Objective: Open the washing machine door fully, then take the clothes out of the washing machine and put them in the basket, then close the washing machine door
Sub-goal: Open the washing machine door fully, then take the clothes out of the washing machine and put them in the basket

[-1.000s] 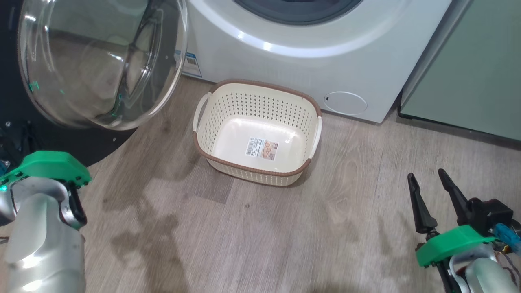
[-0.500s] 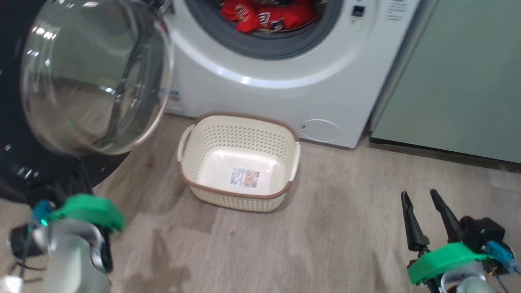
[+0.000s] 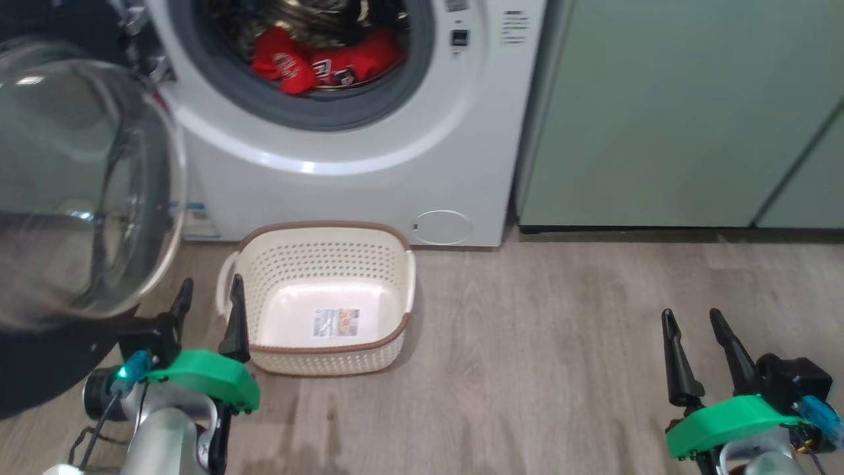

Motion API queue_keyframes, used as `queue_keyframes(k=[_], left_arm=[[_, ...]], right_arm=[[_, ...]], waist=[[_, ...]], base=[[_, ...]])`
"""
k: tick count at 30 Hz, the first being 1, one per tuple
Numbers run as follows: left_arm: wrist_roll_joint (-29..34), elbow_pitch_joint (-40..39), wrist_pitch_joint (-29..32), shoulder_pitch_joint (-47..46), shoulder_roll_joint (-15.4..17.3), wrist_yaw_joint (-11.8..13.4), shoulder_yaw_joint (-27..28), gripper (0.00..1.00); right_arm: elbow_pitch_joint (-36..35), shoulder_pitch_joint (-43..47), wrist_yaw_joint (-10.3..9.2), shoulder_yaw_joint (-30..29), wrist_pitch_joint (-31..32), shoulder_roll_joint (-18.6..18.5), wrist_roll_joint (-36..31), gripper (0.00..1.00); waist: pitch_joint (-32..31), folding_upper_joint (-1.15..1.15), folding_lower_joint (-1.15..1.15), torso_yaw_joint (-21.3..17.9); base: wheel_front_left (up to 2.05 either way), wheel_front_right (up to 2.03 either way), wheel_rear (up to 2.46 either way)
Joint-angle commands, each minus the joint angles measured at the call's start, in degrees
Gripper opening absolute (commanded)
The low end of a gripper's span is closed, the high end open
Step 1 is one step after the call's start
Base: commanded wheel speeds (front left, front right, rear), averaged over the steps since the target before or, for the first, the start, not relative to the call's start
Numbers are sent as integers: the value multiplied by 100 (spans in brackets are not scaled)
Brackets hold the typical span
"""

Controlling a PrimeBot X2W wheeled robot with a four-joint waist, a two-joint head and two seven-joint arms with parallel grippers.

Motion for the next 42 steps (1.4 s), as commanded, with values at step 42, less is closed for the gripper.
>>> queue_keyframes(k=[42], left_arm=[[-197,-130,-38,-219,63,11,-32,100]], right_arm=[[-432,50,37,-72,-52,-16,-445,100]], waist=[[34,0,0,-519]], base=[[15,-20,6]])
